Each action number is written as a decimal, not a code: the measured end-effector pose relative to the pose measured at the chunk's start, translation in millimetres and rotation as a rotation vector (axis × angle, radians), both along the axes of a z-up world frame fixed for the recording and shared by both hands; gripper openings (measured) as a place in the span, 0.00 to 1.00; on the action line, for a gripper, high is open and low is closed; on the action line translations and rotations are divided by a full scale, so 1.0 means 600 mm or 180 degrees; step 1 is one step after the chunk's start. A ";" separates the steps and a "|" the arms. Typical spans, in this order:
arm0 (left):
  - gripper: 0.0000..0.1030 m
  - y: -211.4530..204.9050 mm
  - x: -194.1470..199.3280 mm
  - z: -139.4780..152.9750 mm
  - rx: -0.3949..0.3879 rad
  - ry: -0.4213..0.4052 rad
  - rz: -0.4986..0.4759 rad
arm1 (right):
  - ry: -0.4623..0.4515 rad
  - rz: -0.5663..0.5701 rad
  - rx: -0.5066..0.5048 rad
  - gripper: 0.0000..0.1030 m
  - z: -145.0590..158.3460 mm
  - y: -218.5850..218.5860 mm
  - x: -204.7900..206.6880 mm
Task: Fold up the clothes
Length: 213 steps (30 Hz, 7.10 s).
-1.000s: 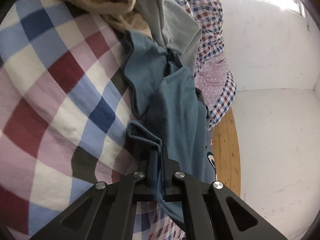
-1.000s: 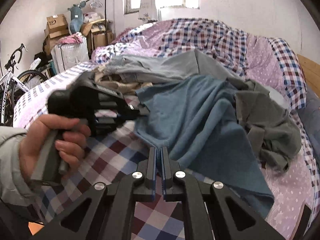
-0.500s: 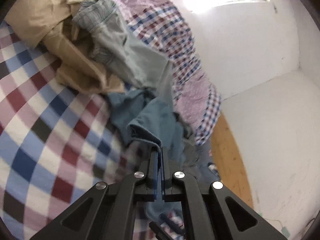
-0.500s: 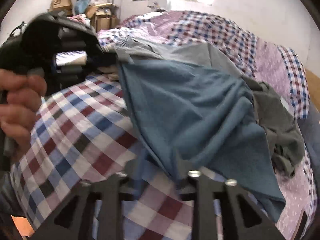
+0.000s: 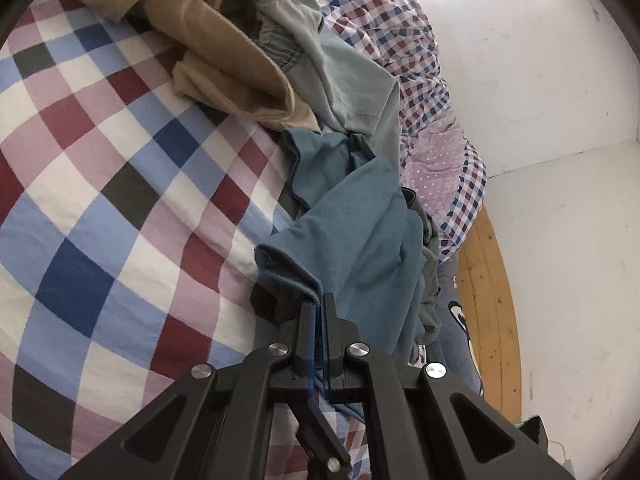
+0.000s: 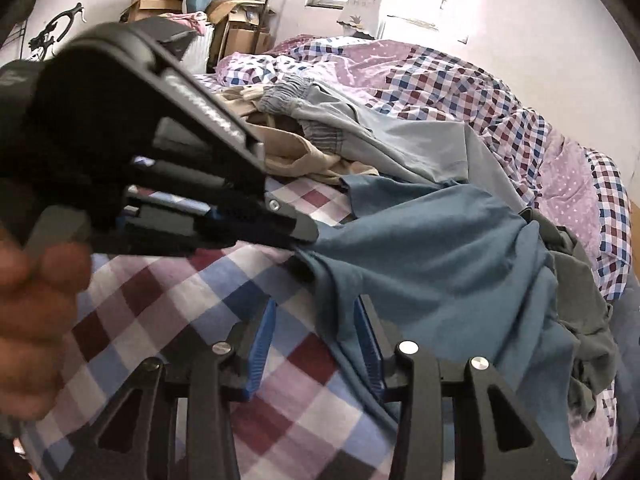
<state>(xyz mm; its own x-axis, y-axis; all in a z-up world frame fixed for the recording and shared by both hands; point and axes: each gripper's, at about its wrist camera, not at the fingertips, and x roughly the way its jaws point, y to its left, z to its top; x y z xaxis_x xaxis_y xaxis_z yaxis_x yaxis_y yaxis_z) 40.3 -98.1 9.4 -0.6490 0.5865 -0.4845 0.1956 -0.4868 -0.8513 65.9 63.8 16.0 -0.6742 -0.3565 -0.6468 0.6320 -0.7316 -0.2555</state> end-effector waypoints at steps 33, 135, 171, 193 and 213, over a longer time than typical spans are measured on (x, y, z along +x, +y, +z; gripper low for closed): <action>0.77 -0.007 -0.046 -0.010 0.0634 -0.0078 -0.0126 | -0.0316 -0.0236 -0.0502 0.01 0.016 0.022 -0.052; 0.00 -0.060 -0.054 0.038 0.0401 0.0183 0.0530 | 0.0101 -0.0288 0.0275 0.22 0.004 0.019 -0.039; 0.00 -0.148 0.181 0.109 -0.0275 0.0650 0.0826 | 0.0622 -0.0005 0.0682 0.02 0.066 0.008 0.195; 0.00 -0.199 0.310 0.071 -0.0832 0.0296 0.0953 | -0.0276 -0.0923 -0.0725 0.41 0.075 0.263 0.217; 0.00 -0.317 0.305 0.051 -0.0570 0.0197 0.1704 | -0.1309 -0.2167 -0.2158 0.49 0.009 0.467 0.081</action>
<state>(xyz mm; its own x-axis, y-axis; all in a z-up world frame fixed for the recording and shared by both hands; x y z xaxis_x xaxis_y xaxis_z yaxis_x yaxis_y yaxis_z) 223.5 -288.3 40.0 -0.8637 0.0799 -0.4977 0.4072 -0.4713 -0.7823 114.5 344.2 21.3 -0.6419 -0.3579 -0.6781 -0.0224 -0.8753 0.4831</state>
